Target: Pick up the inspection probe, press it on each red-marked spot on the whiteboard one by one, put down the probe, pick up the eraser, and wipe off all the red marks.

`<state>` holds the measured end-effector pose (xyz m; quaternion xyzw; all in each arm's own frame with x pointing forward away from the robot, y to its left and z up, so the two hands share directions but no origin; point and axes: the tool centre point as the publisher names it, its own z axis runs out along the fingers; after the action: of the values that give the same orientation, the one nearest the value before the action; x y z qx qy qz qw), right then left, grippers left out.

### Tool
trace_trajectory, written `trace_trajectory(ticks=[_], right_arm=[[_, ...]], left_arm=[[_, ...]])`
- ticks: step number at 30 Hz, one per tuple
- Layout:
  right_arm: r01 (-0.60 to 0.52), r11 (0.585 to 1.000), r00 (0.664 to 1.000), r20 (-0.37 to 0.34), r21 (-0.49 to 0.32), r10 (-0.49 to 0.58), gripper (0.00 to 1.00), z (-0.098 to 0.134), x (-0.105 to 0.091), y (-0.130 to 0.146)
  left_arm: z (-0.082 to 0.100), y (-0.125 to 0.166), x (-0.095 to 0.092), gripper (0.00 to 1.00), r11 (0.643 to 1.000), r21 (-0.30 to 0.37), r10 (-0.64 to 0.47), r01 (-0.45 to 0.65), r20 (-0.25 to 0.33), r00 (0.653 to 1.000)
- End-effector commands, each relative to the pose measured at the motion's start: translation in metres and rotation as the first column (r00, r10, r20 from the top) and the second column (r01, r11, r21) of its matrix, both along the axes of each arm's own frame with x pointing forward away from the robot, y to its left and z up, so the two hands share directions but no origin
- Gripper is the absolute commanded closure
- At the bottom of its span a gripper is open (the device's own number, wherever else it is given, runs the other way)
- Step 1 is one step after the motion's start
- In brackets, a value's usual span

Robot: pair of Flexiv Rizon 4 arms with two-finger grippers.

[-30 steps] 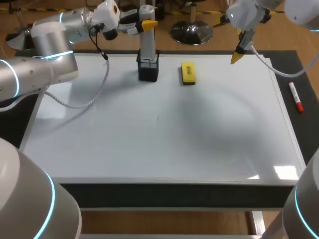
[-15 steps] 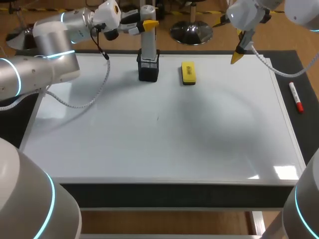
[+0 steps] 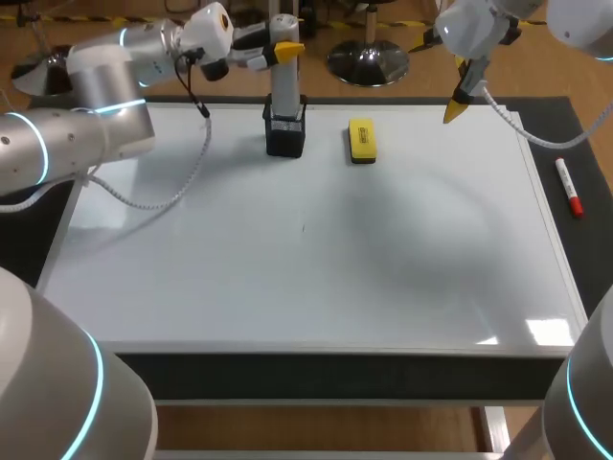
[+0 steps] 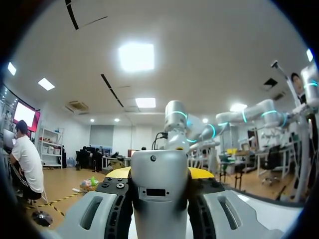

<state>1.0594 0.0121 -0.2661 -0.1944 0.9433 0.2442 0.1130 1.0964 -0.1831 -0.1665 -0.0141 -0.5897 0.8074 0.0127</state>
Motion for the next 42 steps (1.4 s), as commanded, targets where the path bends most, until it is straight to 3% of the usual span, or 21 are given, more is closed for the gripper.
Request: trace_trajectory(ticks=[1,20,29,34,42], right_arm=[[-0.001,1.000,1.000,-0.001,-0.005,0.001,0.00,0.001,0.000,0.000],[-0.001,1.000,1.000,-0.001,-0.005,0.001,0.00,0.001,0.000,0.000],[-0.001,1.000,1.000,-0.001,-0.005,0.001,0.00,0.001,0.000,0.000],[-0.001,1.000,1.000,-0.001,-0.005,0.001,0.00,0.001,0.000,0.000],[-0.001,1.000,1.000,-0.001,-0.005,0.001,0.00,0.001,0.000,0.000]], left_arm=[[-0.005,0.000,0.002,1.00,1.000,-0.009,-0.015,0.015,-0.006,1.000],[-0.030,0.003,0.003,1.00,0.998,-0.012,-0.057,0.057,-0.040,0.998],[-0.049,0.003,0.003,1.00,0.997,-0.030,-0.072,0.071,-0.016,0.997],[-0.051,0.002,0.004,1.00,0.996,-0.036,-0.083,0.084,0.025,0.996],[-0.059,0.001,0.009,1.00,0.996,-0.030,-0.085,0.086,0.039,0.996]])
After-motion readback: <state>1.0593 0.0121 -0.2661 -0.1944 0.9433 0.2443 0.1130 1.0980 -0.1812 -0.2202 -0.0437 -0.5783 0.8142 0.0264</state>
